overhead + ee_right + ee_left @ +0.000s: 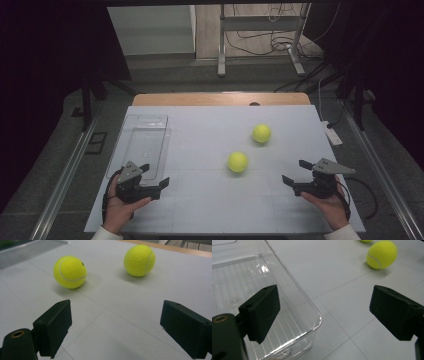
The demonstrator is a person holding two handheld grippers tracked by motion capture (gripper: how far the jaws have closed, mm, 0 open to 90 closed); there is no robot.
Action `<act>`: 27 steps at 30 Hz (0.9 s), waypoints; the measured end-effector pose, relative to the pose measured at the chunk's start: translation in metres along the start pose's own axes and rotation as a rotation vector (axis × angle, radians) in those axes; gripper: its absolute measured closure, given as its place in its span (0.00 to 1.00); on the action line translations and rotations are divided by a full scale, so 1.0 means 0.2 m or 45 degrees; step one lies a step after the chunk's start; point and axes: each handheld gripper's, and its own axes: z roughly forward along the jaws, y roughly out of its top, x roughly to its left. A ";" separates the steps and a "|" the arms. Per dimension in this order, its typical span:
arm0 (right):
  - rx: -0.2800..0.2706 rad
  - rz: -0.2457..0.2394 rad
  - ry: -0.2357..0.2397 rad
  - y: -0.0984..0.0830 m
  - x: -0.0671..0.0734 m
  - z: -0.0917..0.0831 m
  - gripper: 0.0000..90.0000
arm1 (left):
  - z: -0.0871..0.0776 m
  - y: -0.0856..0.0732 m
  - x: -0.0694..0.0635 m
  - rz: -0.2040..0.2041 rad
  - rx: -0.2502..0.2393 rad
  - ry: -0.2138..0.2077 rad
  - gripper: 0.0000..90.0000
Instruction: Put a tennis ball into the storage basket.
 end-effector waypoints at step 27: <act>-0.007 0.018 0.003 -0.03 0.01 -0.05 0.13 | 0.14 0.18 -0.13 0.077 0.010 -0.099 0.12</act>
